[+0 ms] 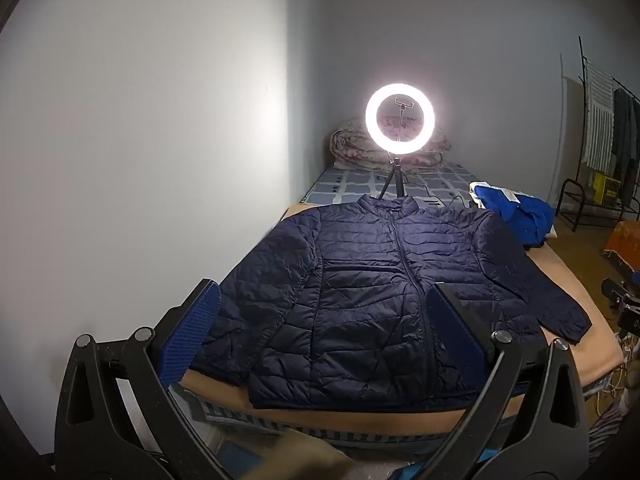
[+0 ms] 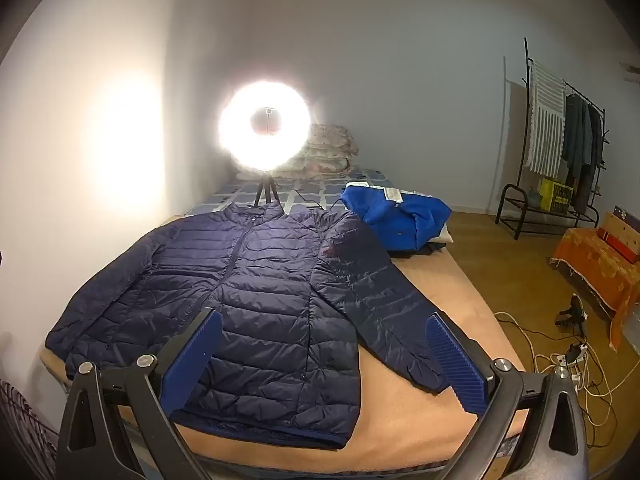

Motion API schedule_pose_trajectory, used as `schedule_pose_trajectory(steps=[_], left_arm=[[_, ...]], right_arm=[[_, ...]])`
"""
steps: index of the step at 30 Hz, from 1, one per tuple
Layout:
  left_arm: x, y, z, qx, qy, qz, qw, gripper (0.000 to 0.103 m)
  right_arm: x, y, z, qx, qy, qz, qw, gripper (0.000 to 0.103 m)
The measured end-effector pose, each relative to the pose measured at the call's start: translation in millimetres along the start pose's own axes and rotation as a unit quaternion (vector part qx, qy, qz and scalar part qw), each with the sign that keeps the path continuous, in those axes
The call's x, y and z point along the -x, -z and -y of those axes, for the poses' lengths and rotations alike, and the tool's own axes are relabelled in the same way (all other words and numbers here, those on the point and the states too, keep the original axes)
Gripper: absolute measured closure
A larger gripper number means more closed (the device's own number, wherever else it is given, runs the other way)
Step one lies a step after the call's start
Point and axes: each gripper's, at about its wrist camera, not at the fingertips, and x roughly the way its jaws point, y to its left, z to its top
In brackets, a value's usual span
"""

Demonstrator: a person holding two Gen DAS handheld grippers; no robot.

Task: Fold large clothes

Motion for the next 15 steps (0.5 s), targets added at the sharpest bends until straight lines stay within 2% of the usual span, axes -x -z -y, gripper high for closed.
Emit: schedule_pose_trajectory(steps=[15], left_arm=[[3.3,-3.1,2.7,-0.006,-0.001,0.001,1.0000,0.000]], right_arm=[[6.4,-3.0,0.9,-0.002,0.000,0.004,1.000,0.000]])
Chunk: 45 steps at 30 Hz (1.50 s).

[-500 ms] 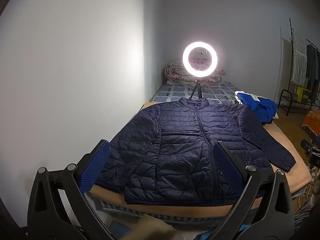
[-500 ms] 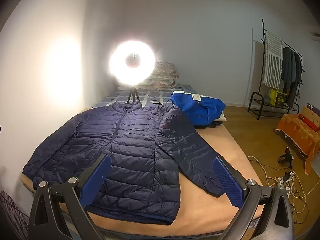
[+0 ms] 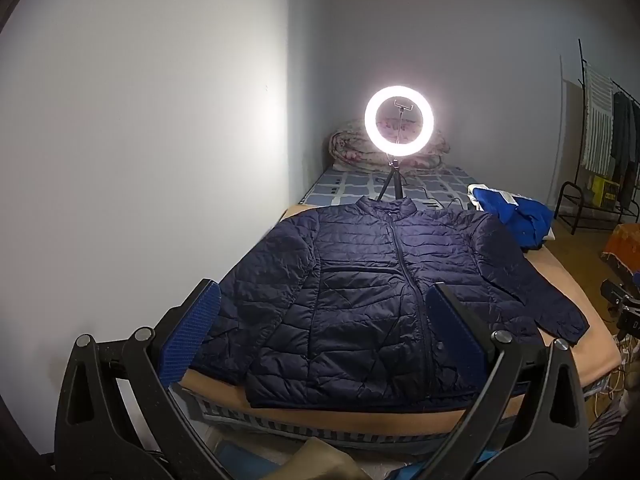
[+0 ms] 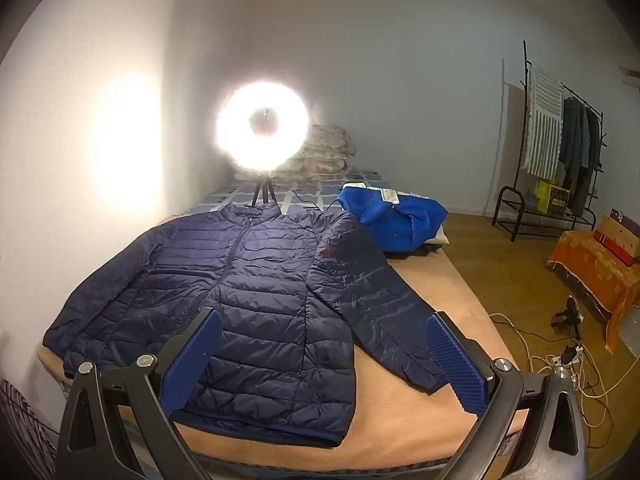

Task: Fold large clothes

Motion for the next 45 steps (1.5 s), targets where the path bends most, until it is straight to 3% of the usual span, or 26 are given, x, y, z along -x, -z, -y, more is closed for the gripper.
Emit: schedule_pose_trajectory(steps=[45], left_arm=[[6.8,-15.6,-4.5,0.006,-0.004,0.010,0.9999,0.000]], right_arm=[[-0.5,-0.6,-4.9,0.003,0.000,0.000,1.000,0.000]])
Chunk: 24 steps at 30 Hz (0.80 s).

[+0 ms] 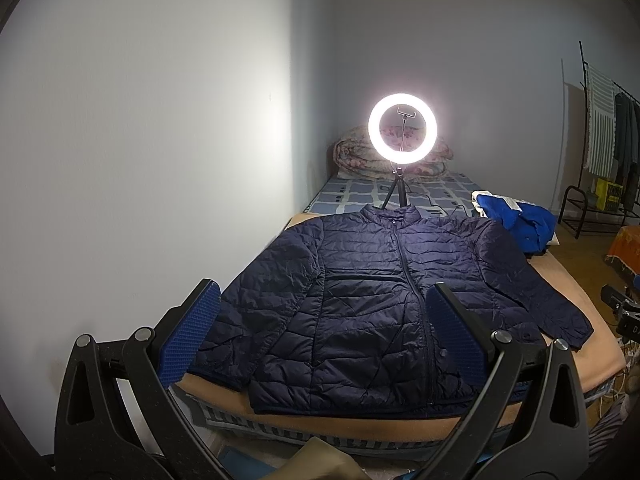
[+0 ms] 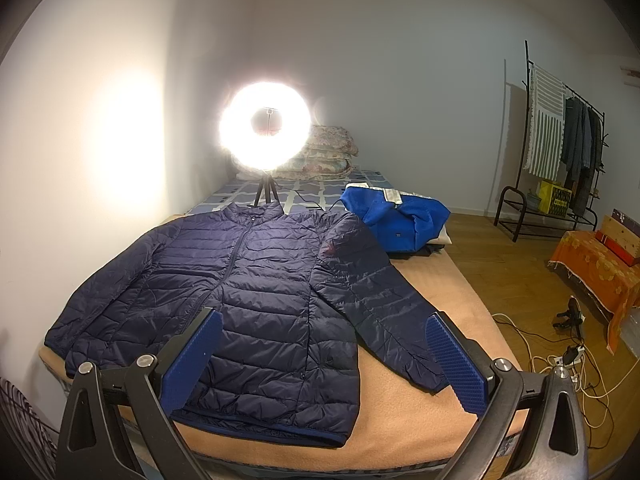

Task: Fold large clothes

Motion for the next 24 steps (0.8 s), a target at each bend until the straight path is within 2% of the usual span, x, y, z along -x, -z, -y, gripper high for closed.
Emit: schedule_pose_trajectory(steps=[17,24], left_arm=[[-2.2,-3.4,0.8,-0.004,-0.005,0.004,1.0000,0.000],[-16.0,-4.8,-1.4,-0.007,-0.007,-0.005,0.9999,0.000]], right_arm=[[-2.3,-0.3,-1.7,0.001,-0.001,0.000,1.000,0.000],[-9.7,-7.7,-7.9,0.004,-0.006,-0.002,1.000,0.000]])
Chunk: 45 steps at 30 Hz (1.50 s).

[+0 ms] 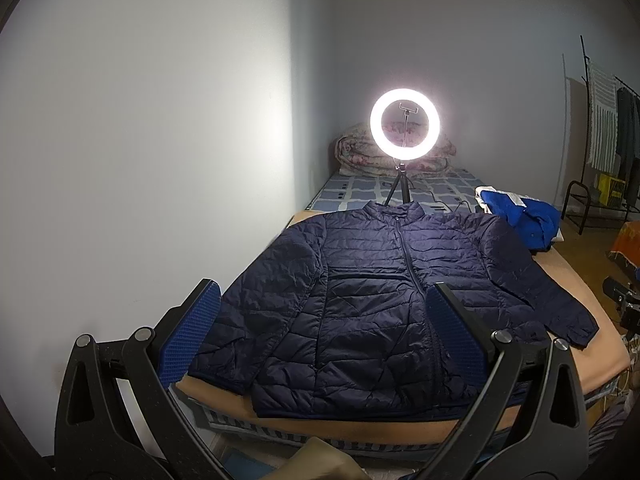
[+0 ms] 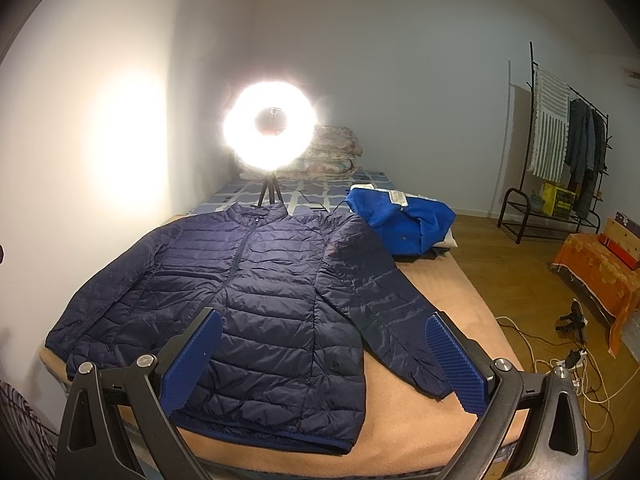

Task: Fold large clothes

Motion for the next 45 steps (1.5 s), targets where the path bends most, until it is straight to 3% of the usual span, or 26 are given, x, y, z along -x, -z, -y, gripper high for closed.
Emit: schedule_pose_trajectory(steps=[10,23,26,32,38,45], left_arm=[[-16.4,-2.0,-8.6,-0.006,-0.017,-0.006,0.9998,0.000],[-34.4,-5.2,-30.6,0.005,-0.036,-0.016,0.9992,0.000],[-30.0,1.3,-40.2,0.003,-0.057,-0.015,0.9983,0.000],[-24.5,17.0,-64.3,0.004,-0.085,-0.027,0.9960,0.000],[-13.6,32.7,-88.1,0.021,-0.111,-0.039,0.9928,0.000],[-6.0,50.3,-113.0,0.059,-0.121,-0.057,0.9893,0.000]], right_arm=[[-18.7,-20.8,-24.8,0.008,-0.024,-0.001,1.000,0.000],[-55.4,-47.8,-87.9,0.058,-0.091,-0.003,0.994,0.000],[-66.3,-50.6,-108.0,0.081,-0.127,-0.009,0.989,0.001],[-86.2,-53.5,-151.9,0.124,-0.130,-0.019,0.983,0.000],[-107.7,-55.7,-191.4,0.145,-0.159,-0.040,0.976,0.000],[-120.6,-51.8,-236.1,0.167,-0.228,-0.045,0.958,0.005]])
